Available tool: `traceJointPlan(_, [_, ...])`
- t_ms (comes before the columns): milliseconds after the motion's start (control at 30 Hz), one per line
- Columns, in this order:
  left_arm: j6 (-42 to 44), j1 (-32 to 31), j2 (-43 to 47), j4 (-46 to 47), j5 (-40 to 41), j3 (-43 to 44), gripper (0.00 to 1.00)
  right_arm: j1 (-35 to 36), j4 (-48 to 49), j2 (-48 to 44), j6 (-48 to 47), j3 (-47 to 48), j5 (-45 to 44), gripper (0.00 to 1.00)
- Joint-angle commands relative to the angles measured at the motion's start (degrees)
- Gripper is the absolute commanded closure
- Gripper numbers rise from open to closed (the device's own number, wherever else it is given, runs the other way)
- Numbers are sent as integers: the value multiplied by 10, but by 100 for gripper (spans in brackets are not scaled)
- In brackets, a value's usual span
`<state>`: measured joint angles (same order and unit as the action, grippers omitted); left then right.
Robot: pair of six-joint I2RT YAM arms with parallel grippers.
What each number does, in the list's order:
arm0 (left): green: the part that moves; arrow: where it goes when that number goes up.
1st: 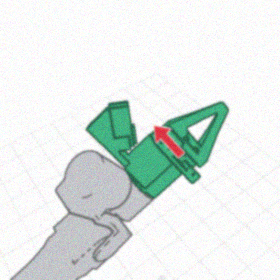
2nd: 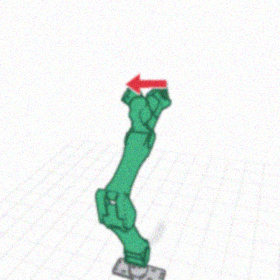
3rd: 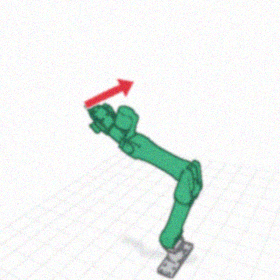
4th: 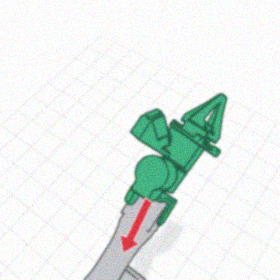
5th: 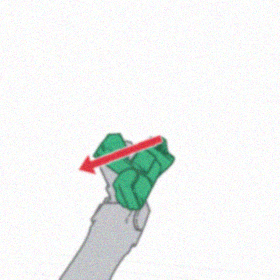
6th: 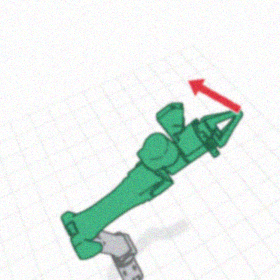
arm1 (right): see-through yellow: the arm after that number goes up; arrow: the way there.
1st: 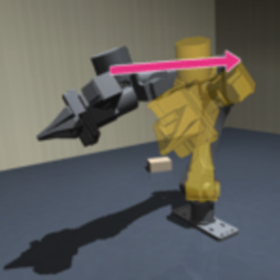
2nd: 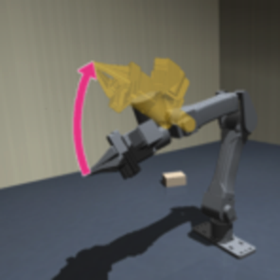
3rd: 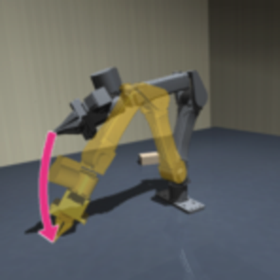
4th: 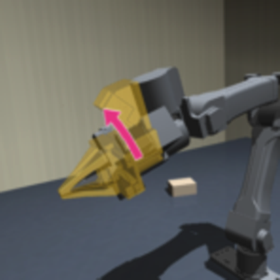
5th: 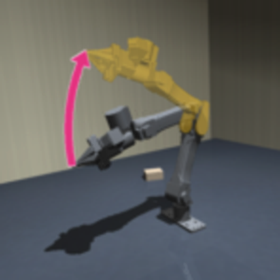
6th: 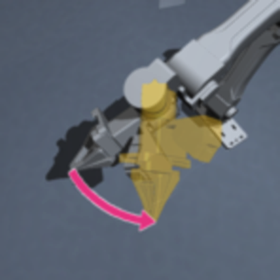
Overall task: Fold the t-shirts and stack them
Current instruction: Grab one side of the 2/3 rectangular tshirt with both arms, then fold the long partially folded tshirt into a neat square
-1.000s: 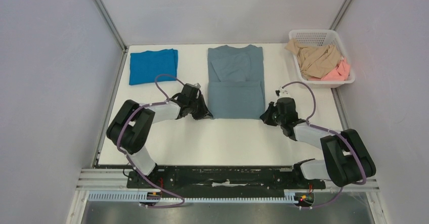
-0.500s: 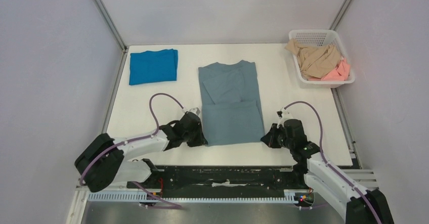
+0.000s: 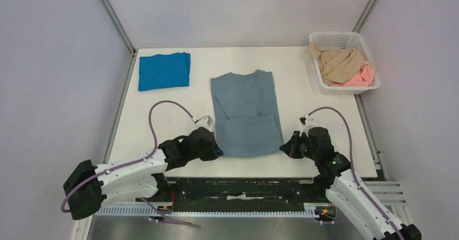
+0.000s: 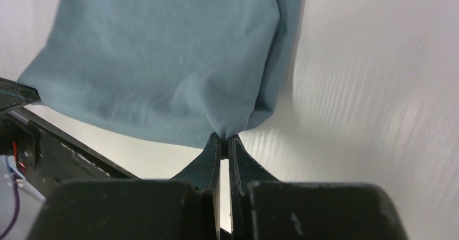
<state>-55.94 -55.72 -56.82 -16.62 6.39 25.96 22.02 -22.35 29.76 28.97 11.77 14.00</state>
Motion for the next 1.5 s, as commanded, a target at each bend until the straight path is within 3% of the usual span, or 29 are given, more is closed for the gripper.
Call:
traceJointPlan(0, [39, 1, 24, -45, 89, 85, 98, 1, 81, 25, 11, 83, -40, 100])
traceJointPlan(167, [82, 33, -12, -55, 114, 158, 98, 2, 122, 110, -1, 157, -60, 100])
traceJointPlan(400, [130, 164, -111, -21, 28, 246, 98, 0, 170, 241, -25, 264, -105, 100])
traceJointPlan(667, [174, 256, -246, -25, -7, 385, 98, -28, 202, 409, -48, 412, -128, 100])
traceJointPlan(933, [205, 309, -384, -36, -13, 515, 98, -52, 213, 558, -73, 539, -98, 100])
traceJointPlan(1400, [208, 357, -634, -96, -17, 741, 98, -84, 280, 795, -55, 664, -96, 100])
traceJointPlan(1433, [209, 359, -653, -92, -17, 753, 93, -85, 289, 812, -52, 668, -101, 100])
traceJointPlan(1467, [209, 361, -668, -96, -19, 775, 79, -88, 298, 825, -46, 674, -111, 97])
